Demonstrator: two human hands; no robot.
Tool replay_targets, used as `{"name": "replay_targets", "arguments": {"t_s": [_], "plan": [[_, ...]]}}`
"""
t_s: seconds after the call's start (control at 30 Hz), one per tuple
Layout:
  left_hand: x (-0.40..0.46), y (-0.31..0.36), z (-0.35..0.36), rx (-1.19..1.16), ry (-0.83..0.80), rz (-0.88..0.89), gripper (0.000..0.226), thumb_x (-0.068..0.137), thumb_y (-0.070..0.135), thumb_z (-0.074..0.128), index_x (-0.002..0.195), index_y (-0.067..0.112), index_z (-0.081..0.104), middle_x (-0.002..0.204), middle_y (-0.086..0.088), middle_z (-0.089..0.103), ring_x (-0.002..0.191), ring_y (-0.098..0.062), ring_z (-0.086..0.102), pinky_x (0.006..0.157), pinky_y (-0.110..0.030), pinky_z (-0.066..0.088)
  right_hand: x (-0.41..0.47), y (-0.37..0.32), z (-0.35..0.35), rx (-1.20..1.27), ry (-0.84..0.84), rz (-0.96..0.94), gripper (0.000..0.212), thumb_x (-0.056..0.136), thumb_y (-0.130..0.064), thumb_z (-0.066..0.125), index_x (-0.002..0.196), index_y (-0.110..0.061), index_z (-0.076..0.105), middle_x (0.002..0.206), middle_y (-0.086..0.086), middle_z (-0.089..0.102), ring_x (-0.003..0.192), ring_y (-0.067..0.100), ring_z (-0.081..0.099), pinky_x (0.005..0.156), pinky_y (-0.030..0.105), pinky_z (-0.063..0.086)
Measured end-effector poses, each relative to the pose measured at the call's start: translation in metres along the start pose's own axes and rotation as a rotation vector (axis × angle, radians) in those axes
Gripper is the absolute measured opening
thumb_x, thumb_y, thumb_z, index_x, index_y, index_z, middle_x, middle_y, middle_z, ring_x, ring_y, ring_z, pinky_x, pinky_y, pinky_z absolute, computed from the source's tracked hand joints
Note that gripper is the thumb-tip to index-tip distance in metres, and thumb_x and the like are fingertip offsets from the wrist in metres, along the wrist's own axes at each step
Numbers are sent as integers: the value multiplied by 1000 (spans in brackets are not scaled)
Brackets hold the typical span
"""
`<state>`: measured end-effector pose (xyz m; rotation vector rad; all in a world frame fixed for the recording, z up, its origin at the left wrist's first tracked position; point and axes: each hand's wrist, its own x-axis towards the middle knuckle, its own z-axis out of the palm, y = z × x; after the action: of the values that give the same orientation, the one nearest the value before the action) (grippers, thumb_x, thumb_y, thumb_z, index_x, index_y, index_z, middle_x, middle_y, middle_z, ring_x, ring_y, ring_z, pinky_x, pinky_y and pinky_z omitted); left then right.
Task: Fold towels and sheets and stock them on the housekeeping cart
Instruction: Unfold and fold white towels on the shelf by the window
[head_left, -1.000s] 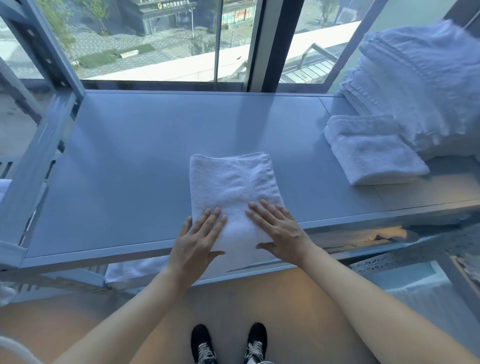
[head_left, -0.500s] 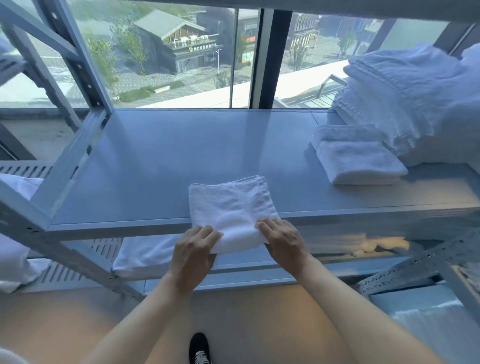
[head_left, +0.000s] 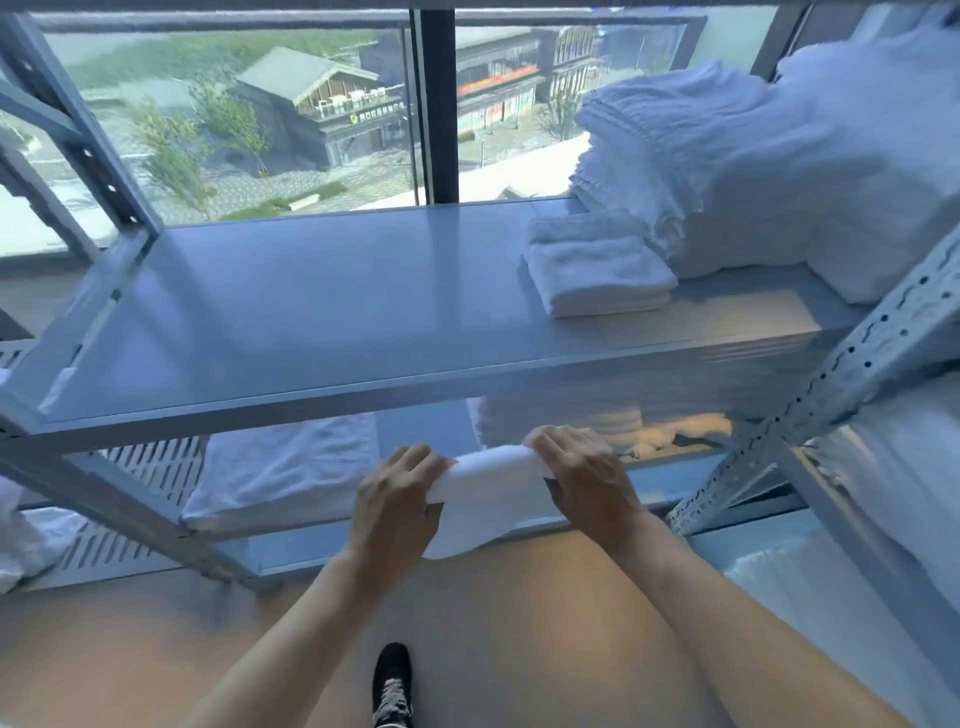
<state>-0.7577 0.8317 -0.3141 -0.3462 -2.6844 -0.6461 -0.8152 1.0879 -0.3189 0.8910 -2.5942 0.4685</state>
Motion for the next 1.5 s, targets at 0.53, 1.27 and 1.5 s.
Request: {"name": "replay_targets", "arguments": {"t_s": [0.53, 1.27, 1.5], "plan": [[50, -116, -39, -101, 107, -197, 38, 79, 4, 80, 111, 22, 69, 102, 8, 65, 85, -24, 65, 66, -35, 55, 153, -20, 49, -16, -68, -97, 38, 68, 4, 72, 103, -11, 68, 94, 4, 68, 80, 32, 64, 68, 39, 51], [196, -322, -46, -73, 168, -161, 48, 89, -6, 65, 133, 14, 64, 137, -6, 59, 123, -29, 56, 98, -39, 51, 383, -19, 157, -38, -7, 40, 48, 84, -6, 73, 130, -12, 63, 136, 5, 60, 122, 29, 57, 99, 45, 43], [198, -341, -28, -79, -84, -16, 59, 74, -22, 56, 114, 15, 78, 136, -9, 66, 132, -35, 58, 104, -51, 49, 346, -37, 201, 129, -281, 55, 38, 95, -23, 66, 132, -15, 62, 143, 4, 56, 129, 29, 54, 101, 47, 46]]}}
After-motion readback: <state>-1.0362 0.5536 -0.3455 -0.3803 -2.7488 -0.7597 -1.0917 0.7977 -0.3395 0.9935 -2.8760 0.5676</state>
